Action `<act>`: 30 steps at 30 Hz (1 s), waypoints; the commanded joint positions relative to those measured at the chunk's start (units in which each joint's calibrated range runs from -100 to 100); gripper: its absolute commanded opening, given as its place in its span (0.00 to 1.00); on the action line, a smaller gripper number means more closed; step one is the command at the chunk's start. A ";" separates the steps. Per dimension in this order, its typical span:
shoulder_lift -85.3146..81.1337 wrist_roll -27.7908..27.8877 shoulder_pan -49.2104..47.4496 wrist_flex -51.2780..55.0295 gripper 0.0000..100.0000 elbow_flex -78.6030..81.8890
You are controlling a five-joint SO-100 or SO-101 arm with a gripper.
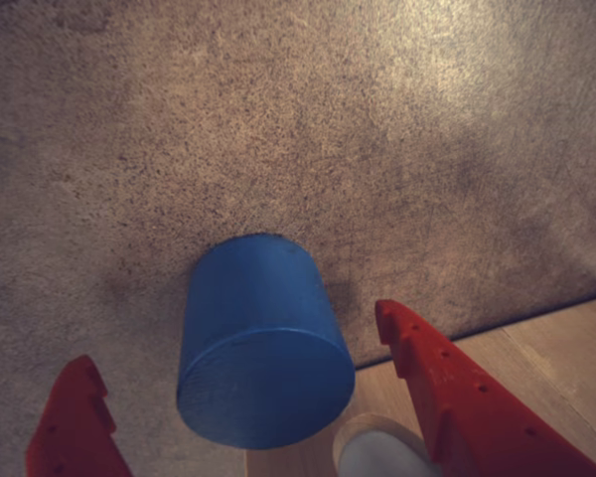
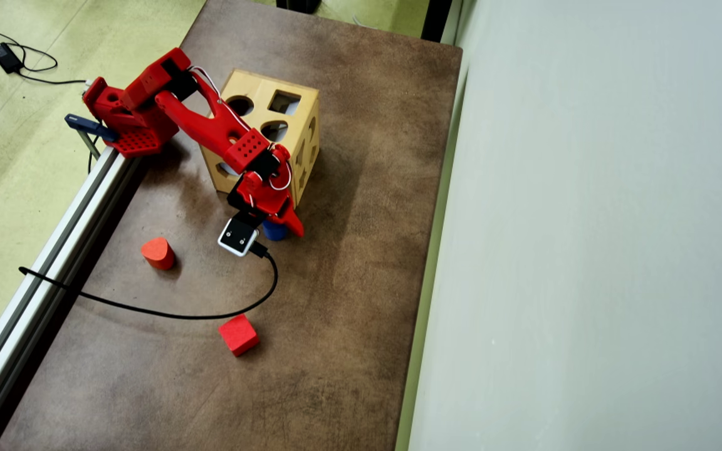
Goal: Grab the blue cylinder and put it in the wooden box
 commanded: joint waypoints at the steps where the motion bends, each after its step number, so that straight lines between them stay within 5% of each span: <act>1: -0.72 0.15 0.19 -0.53 0.41 -2.19; 13: 0.38 -0.29 -0.40 -0.53 0.40 -2.19; 25: 0.38 -0.34 -0.47 -0.61 0.07 -2.19; 30: 0.38 -0.34 -0.47 -0.61 0.03 -2.19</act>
